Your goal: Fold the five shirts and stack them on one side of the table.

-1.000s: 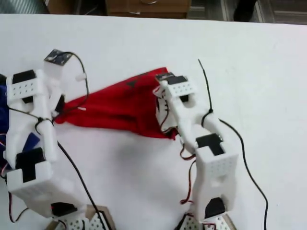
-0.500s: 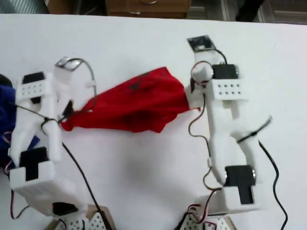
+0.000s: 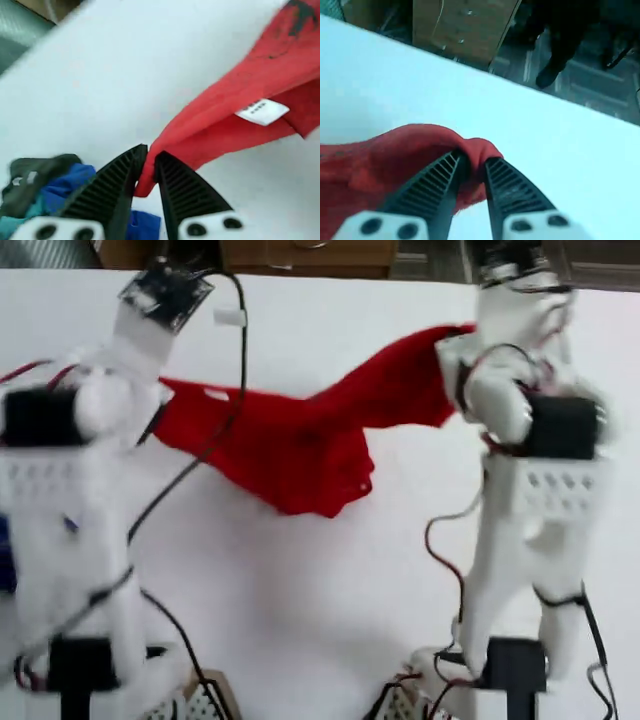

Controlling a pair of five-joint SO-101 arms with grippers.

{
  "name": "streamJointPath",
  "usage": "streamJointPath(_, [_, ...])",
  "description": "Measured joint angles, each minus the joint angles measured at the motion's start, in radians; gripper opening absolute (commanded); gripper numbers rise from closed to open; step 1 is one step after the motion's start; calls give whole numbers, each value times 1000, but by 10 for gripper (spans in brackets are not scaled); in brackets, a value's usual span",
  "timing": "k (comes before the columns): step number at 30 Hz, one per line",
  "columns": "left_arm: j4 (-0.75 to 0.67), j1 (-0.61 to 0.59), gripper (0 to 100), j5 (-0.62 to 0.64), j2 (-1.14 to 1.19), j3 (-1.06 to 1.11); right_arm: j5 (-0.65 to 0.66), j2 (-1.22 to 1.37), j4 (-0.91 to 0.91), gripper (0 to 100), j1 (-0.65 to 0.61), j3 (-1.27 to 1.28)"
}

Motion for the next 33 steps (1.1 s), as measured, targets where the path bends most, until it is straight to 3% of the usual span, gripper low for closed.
streamJointPath(9, [0, 0, 25, 0, -282, -5, 6, -230, -9, 22, 61, -129])
streamJointPath(24, [-11, 0, 25, -9, -310, -12, 66, -267, -178, 22, 63, -242])
streamJointPath(33, [-72, -186, 25, -84, -316, -117, 68, -267, -144, 22, 61, -242])
